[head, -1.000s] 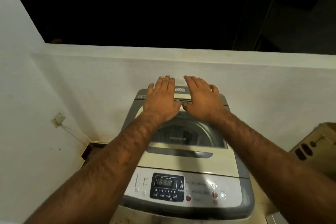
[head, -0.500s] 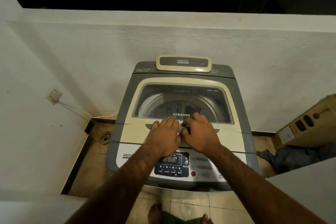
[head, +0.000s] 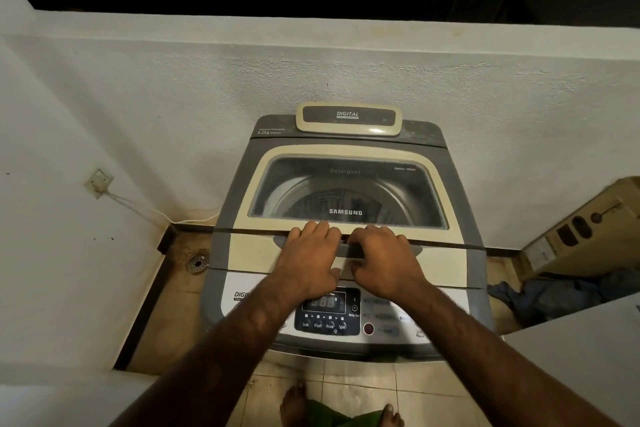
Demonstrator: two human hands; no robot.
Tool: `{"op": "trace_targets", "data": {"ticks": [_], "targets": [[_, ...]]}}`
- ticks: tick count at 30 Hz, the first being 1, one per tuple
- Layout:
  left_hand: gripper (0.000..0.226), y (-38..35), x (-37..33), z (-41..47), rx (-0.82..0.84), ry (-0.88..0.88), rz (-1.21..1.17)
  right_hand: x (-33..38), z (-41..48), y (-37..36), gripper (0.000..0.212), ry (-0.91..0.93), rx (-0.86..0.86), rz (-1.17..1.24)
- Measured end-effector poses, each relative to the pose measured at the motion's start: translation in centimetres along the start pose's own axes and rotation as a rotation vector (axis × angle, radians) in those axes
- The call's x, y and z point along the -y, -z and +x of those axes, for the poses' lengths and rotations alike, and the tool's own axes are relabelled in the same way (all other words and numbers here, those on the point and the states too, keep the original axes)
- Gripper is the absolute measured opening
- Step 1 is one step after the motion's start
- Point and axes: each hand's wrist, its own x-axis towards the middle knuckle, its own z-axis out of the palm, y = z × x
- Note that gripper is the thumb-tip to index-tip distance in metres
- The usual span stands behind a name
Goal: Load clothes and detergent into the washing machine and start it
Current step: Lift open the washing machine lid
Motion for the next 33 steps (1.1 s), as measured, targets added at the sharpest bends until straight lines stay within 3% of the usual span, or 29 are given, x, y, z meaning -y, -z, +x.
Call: {"op": "trace_targets", "data": {"ticks": [5, 12, 19, 24, 33], "targets": [[0.045, 2.5, 0.0, -0.5, -0.143, -0.011, -0.037, 0.8, -1.1, 2.7, 0.038, 0.043, -0.097, -0.033], [0.044, 9.1, 0.0, 0.9, -0.362, -0.016, -0.086, 1.8, 0.0, 8.3, 0.039, 0.11, -0.365, -0.057], [0.032, 14.1, 0.8, 5.2, -0.561, 0.0, 0.019, 2.1, 4.2, 12.5, 0.037, 0.116, -0.584, -0.103], [0.035, 15.6, 1.2, 9.0, -0.691, 0.003, 0.116, 1.8, 8.1, 14.5, 0.034, 0.111, -0.69, -0.131], [0.073, 16.6, 3.9, 14.2, -0.596, -0.062, 0.289, 0.4, 15.0, 16.7, 0.045, 0.173, -0.757, -0.118]]}}
